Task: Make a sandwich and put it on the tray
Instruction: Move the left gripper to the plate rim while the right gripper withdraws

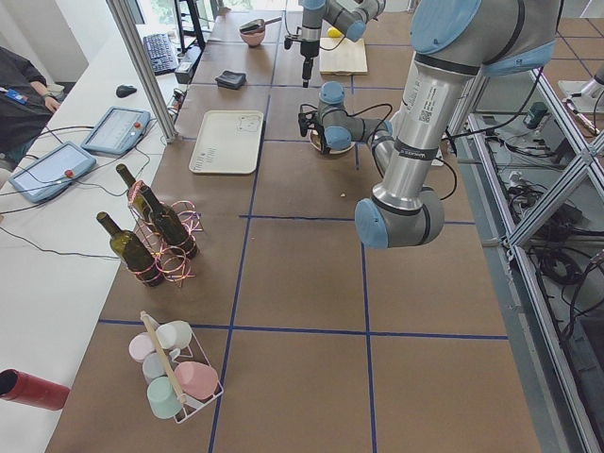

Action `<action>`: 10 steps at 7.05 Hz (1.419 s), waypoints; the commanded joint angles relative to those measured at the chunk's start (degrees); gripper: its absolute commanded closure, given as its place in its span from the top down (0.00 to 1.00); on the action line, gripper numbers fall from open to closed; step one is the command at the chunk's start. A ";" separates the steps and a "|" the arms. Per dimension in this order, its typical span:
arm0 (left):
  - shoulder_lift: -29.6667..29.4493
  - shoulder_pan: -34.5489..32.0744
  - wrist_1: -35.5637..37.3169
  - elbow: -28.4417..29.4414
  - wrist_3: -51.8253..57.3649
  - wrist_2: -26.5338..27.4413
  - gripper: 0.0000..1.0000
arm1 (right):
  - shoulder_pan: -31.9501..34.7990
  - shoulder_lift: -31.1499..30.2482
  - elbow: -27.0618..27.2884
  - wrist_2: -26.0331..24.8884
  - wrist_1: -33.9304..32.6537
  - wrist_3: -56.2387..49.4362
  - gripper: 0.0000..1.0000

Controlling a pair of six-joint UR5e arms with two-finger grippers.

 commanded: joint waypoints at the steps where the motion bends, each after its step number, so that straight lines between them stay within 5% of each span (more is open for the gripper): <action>1: -0.21 2.34 0.26 0.87 -0.66 2.35 0.55 | 1.21 -0.28 0.30 1.64 -0.56 -0.83 1.00; 10: -0.13 5.51 0.26 2.98 -1.81 2.63 0.34 | 1.30 -0.55 0.65 1.65 -0.56 -0.83 1.00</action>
